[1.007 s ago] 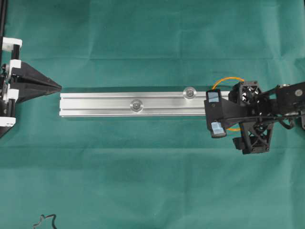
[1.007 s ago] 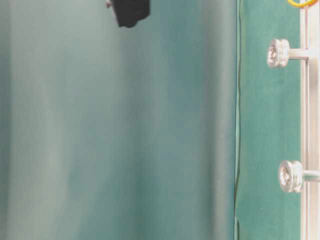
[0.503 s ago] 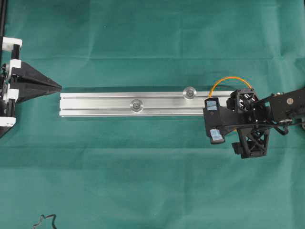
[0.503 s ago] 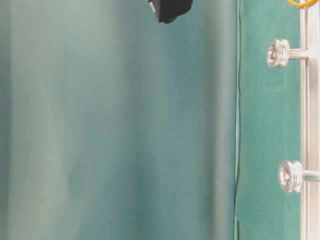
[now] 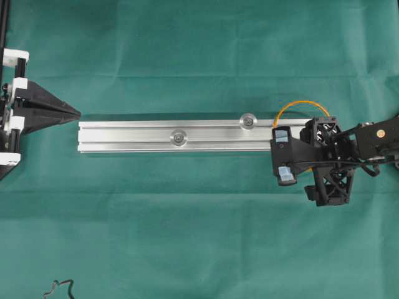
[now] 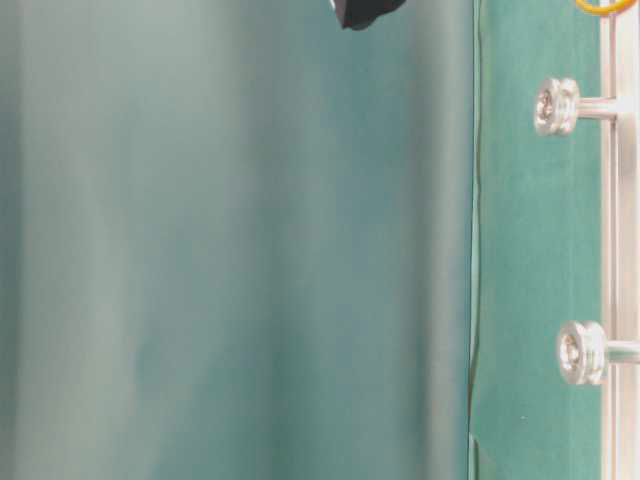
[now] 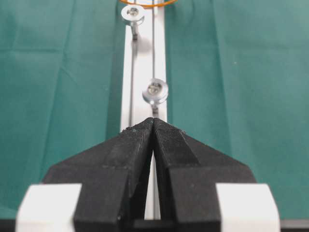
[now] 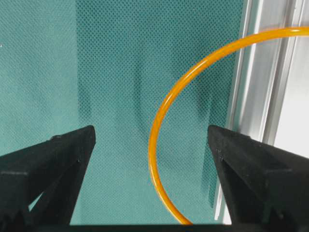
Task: Hook the rubber onto the shaft.
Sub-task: 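Lower the right gripper and close it on the ring's edge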
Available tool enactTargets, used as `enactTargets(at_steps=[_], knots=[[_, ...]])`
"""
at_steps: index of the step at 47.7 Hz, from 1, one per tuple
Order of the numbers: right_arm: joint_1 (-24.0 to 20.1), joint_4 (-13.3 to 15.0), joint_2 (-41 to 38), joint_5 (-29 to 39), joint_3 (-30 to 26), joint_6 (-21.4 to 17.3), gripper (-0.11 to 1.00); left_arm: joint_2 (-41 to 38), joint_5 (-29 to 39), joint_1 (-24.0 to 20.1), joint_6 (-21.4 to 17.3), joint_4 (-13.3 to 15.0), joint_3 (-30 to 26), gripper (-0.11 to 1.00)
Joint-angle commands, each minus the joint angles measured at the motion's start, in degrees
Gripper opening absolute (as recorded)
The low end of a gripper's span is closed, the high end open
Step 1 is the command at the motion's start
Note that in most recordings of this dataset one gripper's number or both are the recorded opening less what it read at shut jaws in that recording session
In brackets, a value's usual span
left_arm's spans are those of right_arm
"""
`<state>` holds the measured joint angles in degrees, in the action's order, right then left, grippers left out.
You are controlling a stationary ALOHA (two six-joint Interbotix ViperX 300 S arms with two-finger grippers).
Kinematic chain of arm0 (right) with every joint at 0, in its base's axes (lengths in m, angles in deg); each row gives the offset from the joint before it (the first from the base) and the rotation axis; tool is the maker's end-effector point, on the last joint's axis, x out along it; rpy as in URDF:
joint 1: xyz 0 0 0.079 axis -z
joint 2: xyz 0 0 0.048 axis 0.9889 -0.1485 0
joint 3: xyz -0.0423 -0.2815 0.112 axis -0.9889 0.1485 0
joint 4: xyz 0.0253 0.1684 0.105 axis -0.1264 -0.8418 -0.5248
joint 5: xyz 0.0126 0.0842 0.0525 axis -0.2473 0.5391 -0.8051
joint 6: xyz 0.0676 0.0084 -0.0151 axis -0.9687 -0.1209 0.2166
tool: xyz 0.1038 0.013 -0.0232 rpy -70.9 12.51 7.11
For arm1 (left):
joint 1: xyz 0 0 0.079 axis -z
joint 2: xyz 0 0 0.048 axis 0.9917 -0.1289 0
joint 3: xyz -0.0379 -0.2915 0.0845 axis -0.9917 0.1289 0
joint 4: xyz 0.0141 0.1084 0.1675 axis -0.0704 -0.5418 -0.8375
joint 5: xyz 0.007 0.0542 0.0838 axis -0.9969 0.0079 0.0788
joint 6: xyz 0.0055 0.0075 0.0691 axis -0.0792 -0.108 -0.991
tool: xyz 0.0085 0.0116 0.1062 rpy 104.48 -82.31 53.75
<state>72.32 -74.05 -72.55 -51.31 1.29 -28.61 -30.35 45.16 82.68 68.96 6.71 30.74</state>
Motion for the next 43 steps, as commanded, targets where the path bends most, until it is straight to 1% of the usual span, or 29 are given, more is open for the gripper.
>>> enactTargets(at_steps=[1, 10, 14, 16, 24, 28, 30, 43], knots=[[-0.18, -0.18, 0.26, -0.53, -0.44, 0.00, 0.98, -0.35, -0.26, 0.09, 0.00, -0.09, -1.67, 0.00], [-0.18, 0.00, 0.26, -0.53, -0.44, 0.00, 0.96, -0.35, -0.35, 0.09, 0.00, -0.18, -1.67, 0.00], [-0.18, 0.88, 0.26, -0.70, -0.44, 0.09, 0.87, -0.35, -0.35, 0.09, 0.00, -0.09, -1.67, 0.00], [-0.18, 1.23, 0.26, -0.70, -0.44, 0.00, 0.77, -0.35, -0.35, 0.09, 0.00, -0.09, -1.67, 0.00], [-0.18, 2.20, 0.26, -0.79, -0.44, 0.00, 0.30, -0.35, -0.26, 0.09, 0.00, -0.18, -1.67, 0.00], [-0.18, 2.29, 0.26, -0.88, -0.44, 0.00, 0.12, -0.35, -0.26, 0.09, 0.00, -0.09, -1.67, 0.00], [-0.18, 2.29, 0.26, -0.88, -0.53, 0.00, 0.06, -0.35, -0.35, 0.09, 0.00, -0.18, -1.67, 0.00], [-0.18, 2.29, 0.26, -0.88, -0.62, 0.00, 0.06, -0.35, -0.26, 0.09, 0.00, -0.09, -1.67, 0.00]])
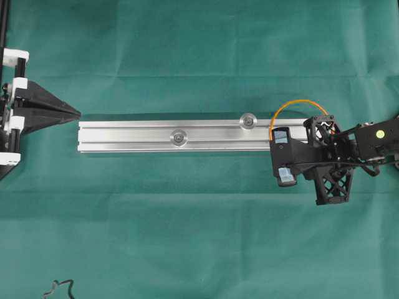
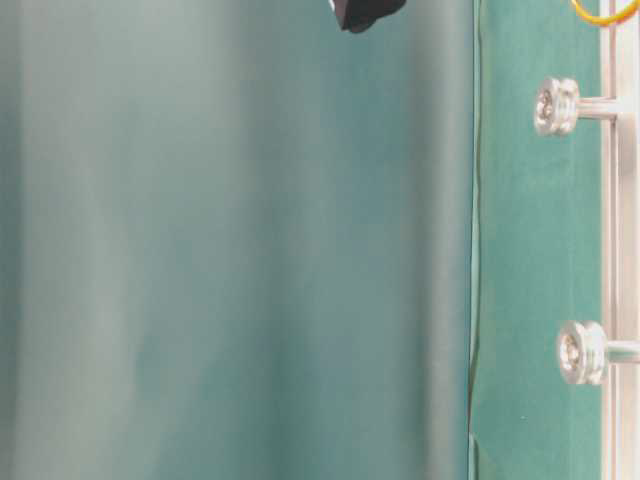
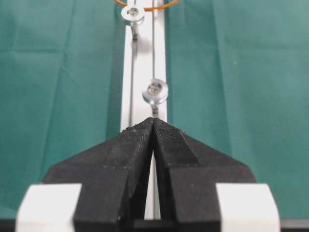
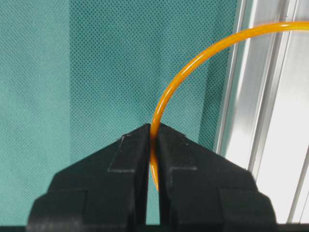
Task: Hook the rubber onto the shaft.
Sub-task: 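Lower the right gripper and close it on the ring's edge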
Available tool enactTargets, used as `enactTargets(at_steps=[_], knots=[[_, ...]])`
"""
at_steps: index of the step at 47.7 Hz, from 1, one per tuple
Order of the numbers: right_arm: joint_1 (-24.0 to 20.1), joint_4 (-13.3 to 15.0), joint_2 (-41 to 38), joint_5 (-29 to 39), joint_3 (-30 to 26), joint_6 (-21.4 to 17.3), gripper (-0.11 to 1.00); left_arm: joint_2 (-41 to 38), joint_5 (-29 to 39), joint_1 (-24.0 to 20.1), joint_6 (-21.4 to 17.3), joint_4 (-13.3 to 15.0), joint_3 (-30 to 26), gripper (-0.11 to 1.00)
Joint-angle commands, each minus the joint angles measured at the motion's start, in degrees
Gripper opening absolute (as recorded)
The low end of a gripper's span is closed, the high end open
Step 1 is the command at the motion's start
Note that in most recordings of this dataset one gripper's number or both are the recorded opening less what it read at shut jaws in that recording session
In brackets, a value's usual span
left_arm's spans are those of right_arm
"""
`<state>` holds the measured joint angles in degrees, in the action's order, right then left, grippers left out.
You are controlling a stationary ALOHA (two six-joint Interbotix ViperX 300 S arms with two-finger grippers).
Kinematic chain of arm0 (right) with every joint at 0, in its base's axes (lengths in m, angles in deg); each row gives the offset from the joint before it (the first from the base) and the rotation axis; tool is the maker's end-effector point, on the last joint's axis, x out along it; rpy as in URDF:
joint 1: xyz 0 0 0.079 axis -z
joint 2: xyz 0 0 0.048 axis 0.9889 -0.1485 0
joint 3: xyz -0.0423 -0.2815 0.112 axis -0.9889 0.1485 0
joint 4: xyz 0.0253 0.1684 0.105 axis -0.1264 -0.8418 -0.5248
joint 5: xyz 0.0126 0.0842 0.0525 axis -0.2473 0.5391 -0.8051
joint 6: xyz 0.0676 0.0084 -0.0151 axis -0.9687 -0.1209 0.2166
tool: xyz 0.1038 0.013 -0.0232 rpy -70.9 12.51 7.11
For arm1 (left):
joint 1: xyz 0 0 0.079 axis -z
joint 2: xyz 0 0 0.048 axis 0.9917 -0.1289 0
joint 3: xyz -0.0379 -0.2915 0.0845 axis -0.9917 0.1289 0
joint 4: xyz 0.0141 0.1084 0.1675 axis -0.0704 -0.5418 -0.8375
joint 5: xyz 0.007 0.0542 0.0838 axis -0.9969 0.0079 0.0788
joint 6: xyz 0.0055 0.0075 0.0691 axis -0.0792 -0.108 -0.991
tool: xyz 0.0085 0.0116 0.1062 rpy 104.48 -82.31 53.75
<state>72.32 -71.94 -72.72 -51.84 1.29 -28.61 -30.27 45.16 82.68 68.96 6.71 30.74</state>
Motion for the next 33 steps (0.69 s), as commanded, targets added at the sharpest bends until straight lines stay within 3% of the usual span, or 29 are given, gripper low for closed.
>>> enactTargets(at_steps=[1, 21, 33], knots=[[-0.18, 0.18, 0.35, -0.26, -0.62, 0.00, 0.06, -0.44, -0.26, 0.09, 0.00, -0.09, -1.76, 0.00], [-0.09, 0.18, 0.97, -0.09, -0.97, 0.00, 0.06, -0.44, -0.26, 0.09, 0.00, -0.09, -1.67, 0.00], [-0.18, 0.35, 4.13, 4.13, -2.46, 0.00, 0.06, -0.44, -0.26, 0.09, 0.00, -0.09, -1.67, 0.00]])
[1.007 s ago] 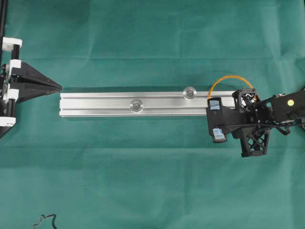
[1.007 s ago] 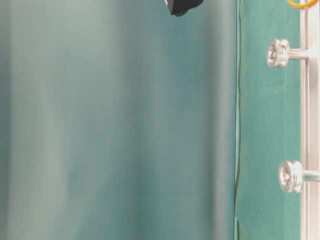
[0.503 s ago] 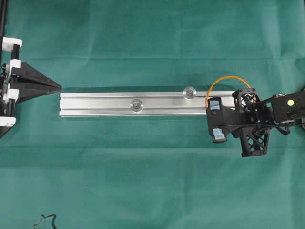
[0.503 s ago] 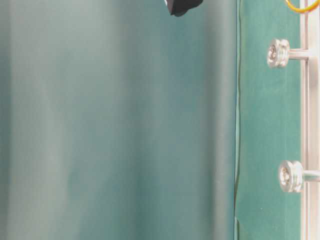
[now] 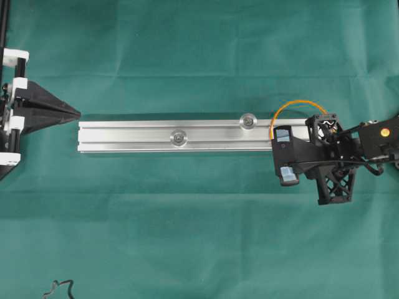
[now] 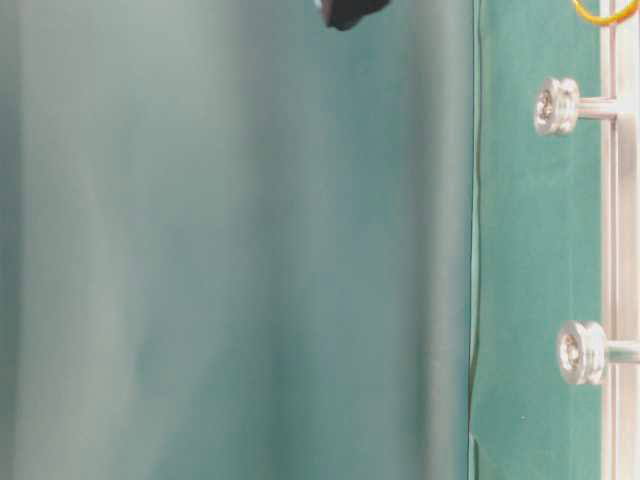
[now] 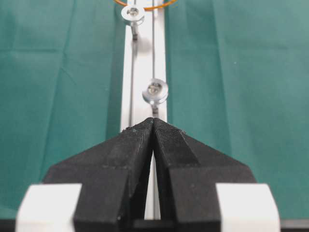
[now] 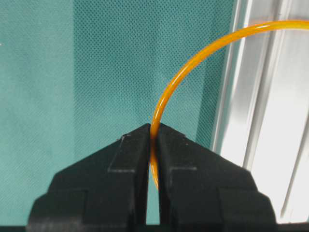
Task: Hook the rubber onto the shaft.
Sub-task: 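Lower the right gripper and close it on the ring's edge, then lift the ring and carry it left along the rail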
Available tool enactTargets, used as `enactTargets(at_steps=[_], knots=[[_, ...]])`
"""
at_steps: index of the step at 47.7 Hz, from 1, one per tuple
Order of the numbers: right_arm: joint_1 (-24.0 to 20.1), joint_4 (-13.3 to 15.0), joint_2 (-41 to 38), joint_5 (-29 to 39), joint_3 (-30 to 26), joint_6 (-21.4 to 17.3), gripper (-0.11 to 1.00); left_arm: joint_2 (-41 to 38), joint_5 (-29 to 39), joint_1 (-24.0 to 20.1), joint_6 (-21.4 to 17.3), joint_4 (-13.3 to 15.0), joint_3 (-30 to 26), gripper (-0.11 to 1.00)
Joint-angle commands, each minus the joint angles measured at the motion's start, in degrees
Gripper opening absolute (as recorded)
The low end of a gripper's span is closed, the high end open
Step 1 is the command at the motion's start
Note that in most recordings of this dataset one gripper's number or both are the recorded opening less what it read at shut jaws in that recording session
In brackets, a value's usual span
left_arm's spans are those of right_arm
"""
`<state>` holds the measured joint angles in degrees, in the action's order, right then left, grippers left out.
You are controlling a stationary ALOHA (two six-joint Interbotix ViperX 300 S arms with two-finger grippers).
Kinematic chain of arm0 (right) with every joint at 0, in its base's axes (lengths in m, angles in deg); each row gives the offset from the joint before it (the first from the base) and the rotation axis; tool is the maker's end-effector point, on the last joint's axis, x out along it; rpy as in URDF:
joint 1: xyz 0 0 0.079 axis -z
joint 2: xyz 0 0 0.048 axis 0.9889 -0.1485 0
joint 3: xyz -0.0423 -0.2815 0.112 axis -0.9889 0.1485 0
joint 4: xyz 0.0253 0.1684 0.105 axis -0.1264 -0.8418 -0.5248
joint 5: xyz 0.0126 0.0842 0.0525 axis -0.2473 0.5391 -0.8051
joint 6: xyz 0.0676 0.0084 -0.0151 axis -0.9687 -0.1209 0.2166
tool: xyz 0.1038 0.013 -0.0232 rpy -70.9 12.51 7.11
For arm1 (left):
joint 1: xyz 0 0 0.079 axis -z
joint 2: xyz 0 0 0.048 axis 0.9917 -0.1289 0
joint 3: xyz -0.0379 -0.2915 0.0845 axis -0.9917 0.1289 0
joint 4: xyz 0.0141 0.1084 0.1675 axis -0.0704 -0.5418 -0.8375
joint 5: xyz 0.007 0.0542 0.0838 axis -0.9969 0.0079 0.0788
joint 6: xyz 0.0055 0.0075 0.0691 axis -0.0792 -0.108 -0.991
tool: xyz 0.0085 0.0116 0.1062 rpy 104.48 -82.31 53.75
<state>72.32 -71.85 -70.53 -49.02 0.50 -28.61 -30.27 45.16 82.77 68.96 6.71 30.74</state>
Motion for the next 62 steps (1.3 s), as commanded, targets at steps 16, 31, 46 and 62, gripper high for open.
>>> enactTargets(at_steps=[16, 31, 46, 62], knots=[[-0.09, 0.53, 5.54, 10.55, -7.12, 0.00, 0.06, -0.44, -0.26, 0.00, 0.00, -0.18, -1.67, 0.00], [-0.09, 2.37, 8.79, 19.25, -12.74, 0.00, 0.06, -0.44, -0.26, 0.00, 0.00, -0.09, -1.76, 0.00], [-0.09, 3.87, 10.90, 29.18, -19.42, 0.00, 0.06, -0.44, -0.26, 0.00, 0.00, -0.09, -1.76, 0.00], [-0.09, 3.87, 10.90, 30.85, -20.74, 0.00, 0.06, -0.44, -0.26, 0.00, 0.00, -0.09, -1.76, 0.00]])
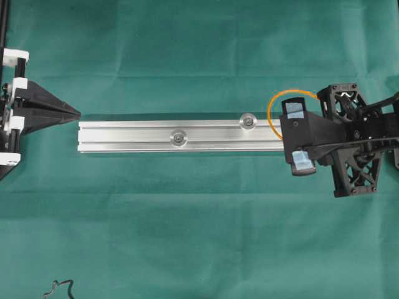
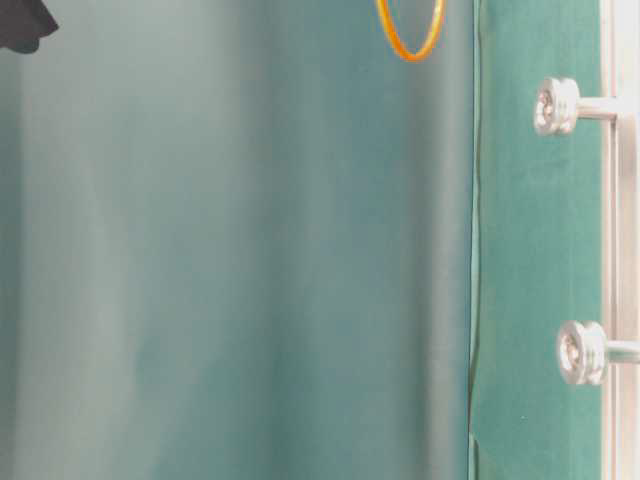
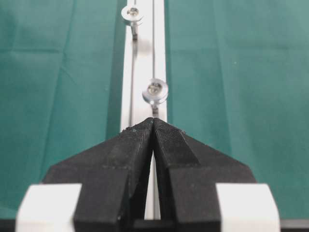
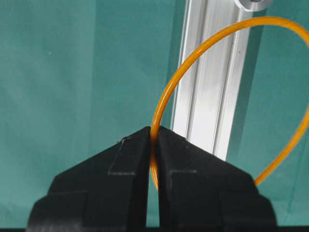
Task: Hook the rubber onto the shaft.
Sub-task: 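Lift the ring and carry it left along the rail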
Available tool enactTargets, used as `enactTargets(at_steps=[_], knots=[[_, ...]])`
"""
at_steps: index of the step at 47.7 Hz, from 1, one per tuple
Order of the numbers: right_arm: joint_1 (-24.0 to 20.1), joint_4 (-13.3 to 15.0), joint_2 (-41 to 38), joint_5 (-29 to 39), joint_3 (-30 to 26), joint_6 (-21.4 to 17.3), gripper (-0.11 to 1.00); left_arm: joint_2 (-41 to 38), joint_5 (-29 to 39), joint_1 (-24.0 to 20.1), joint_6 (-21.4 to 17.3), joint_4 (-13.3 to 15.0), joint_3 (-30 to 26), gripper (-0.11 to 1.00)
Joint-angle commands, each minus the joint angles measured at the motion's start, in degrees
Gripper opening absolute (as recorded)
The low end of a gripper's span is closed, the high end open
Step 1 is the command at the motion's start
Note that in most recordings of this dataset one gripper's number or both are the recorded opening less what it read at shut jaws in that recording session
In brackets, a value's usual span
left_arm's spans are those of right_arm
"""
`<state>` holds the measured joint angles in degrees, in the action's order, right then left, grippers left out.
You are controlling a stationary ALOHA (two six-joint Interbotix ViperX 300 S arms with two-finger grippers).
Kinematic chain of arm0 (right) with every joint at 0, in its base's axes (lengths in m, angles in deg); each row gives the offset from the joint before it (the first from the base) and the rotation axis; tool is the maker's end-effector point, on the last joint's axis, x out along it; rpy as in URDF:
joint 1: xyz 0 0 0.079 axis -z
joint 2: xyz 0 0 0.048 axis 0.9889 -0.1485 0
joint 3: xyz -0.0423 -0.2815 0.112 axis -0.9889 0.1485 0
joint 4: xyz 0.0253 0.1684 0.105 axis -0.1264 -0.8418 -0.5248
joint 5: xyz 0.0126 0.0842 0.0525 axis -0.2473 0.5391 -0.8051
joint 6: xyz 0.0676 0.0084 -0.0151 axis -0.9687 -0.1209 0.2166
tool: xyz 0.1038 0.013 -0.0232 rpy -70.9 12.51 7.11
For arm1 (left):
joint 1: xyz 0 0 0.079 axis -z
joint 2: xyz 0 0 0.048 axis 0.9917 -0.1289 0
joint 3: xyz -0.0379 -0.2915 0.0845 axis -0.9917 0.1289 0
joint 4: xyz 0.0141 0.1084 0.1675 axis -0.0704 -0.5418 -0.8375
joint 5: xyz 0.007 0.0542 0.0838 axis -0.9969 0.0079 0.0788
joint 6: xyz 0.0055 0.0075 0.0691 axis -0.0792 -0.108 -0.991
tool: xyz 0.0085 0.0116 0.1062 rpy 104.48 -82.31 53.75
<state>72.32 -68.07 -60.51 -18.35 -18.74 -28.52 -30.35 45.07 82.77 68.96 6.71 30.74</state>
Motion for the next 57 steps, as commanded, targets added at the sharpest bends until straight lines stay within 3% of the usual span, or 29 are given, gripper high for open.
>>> enactTargets(at_steps=[1, 16, 29, 57], knots=[[-0.18, 0.09, 0.88, 0.18, -1.49, -0.09, 0.06, -0.35, -0.18, 0.00, 0.00, -0.09, -1.76, 0.00], [-0.18, 0.53, -2.55, -0.97, -4.04, 0.00, 0.06, -0.35, -0.18, 0.00, 0.00, -0.09, -1.67, 0.00], [0.00, 2.72, -8.00, -3.34, -8.35, 0.70, 0.06, -0.35, -0.26, 0.00, 0.00, -0.09, -1.76, 0.00], [0.62, 2.72, -14.41, -5.63, -13.62, 0.97, 0.06, -0.35, -0.18, 0.00, 0.00, -0.09, -1.76, 0.00]])
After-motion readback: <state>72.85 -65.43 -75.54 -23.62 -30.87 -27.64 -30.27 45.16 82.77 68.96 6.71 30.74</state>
